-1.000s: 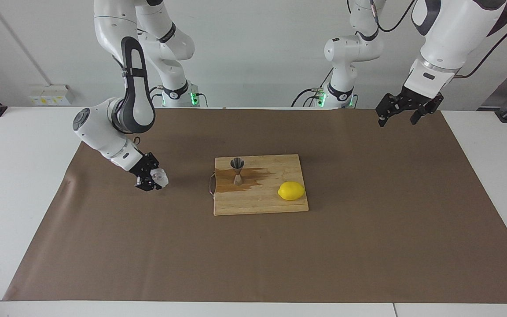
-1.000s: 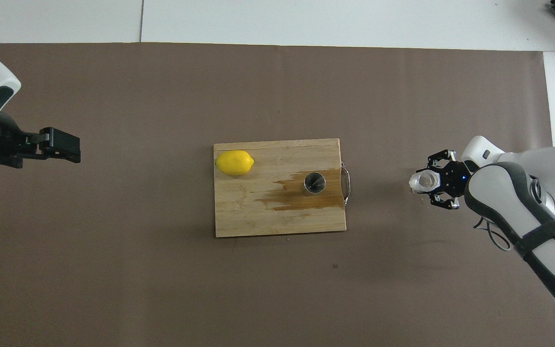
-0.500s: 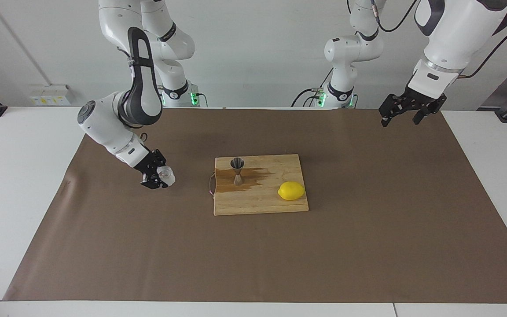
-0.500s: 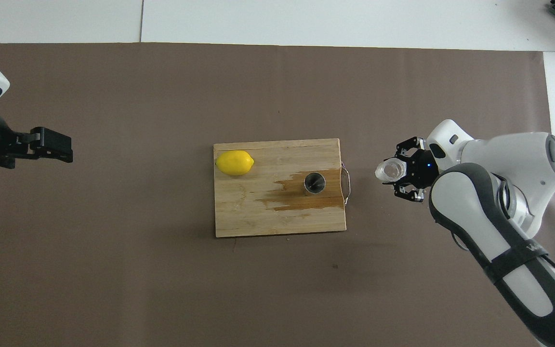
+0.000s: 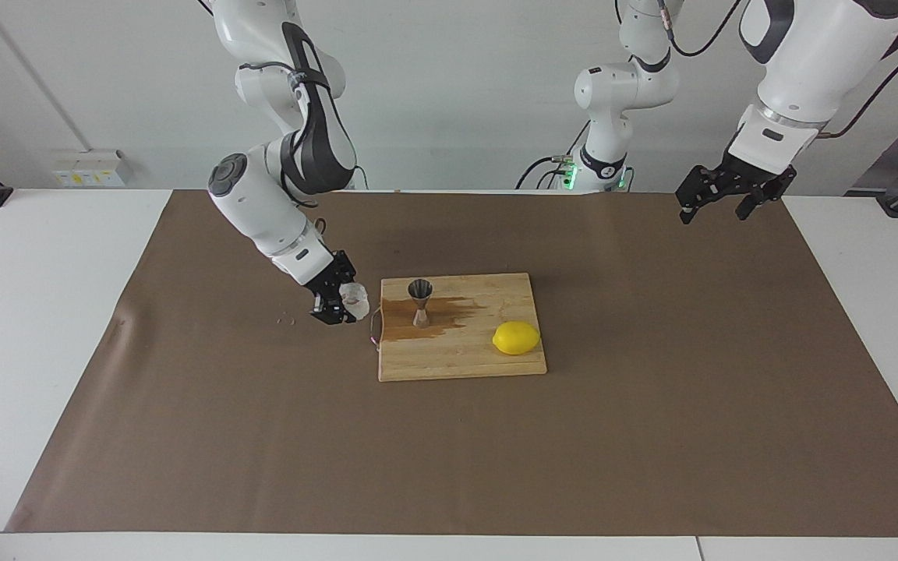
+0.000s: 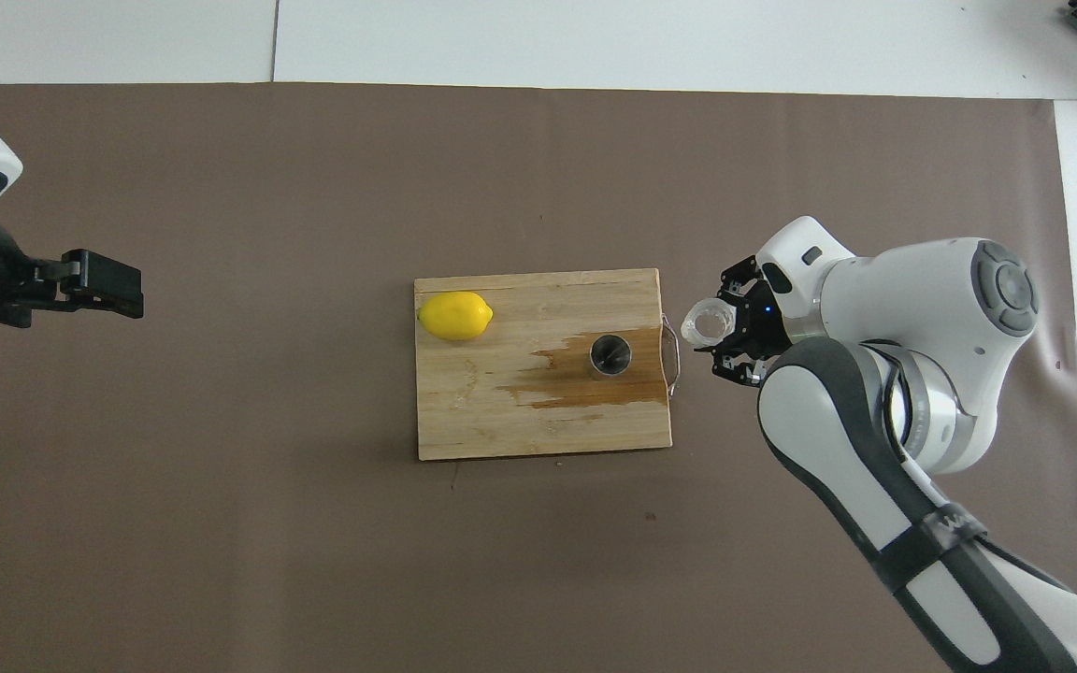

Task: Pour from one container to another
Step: 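Lift the white cup with the right gripper over the metal cup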

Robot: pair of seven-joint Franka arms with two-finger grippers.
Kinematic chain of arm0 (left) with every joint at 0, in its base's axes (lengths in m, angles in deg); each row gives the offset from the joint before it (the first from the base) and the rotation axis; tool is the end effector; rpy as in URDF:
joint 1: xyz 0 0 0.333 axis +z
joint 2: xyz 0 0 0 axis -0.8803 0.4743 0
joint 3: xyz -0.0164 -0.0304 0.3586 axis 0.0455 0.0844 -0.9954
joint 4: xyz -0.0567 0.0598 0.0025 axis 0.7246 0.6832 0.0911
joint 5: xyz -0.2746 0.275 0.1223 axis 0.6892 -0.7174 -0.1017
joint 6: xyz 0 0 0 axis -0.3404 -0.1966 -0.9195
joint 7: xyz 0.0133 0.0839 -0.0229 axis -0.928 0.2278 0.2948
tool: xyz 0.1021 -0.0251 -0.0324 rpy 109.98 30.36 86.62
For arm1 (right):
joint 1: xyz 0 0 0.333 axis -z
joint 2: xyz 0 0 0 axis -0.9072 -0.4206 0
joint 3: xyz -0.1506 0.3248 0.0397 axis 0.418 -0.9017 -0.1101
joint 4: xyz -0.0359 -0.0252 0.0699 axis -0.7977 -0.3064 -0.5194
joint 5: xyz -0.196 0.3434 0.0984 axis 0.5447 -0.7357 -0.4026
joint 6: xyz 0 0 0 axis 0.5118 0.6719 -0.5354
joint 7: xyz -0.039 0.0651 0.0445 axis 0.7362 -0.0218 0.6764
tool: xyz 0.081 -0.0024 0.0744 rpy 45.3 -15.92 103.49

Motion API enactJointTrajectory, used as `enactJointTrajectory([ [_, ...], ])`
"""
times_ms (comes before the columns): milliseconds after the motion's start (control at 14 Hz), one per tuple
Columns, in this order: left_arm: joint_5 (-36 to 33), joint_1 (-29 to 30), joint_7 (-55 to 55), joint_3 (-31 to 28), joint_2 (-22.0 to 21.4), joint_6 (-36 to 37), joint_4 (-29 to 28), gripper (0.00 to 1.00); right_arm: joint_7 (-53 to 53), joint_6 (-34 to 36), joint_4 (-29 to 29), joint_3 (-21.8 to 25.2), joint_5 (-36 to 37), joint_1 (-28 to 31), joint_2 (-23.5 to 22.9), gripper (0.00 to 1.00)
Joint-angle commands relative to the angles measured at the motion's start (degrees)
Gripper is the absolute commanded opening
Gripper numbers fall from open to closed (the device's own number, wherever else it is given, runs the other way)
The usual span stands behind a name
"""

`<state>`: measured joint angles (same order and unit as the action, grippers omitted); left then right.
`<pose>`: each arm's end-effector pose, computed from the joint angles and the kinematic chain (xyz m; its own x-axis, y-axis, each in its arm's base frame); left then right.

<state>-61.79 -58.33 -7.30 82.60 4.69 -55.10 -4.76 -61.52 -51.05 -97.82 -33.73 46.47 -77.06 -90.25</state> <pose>0.5568 -0.0756 0.6663 0.9995 0.0227 -0.0206 0.0228 -0.9997 0.0033 0.5798 0.1544 0.4237 0.1236 0.9311 0.3432 0.9882 -0.1469 0.0428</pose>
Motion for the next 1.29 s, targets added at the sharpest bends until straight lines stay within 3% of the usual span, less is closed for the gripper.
enactJointTrajectory([
  [0, 0.36, -0.36, -0.07, -0.61, -2.00, 0.80, -2.01, 1.00, 5.14, 1.16, 2.85, 0.12, 3.84, -2.03, -0.99, 0.00],
  [857, 0.36, 0.43, 0.02, -0.70, -2.00, 0.80, -2.01, 1.00, 18.32, 0.98, 5.67, 0.03, 25.10, -9.33, -1.43, 0.00],
  [1214, 0.44, 0.43, 0.02, -0.70, -2.00, 0.71, -2.01, 1.00, 20.27, 1.25, 6.02, 0.03, 30.56, -10.65, -1.43, 0.00],
])
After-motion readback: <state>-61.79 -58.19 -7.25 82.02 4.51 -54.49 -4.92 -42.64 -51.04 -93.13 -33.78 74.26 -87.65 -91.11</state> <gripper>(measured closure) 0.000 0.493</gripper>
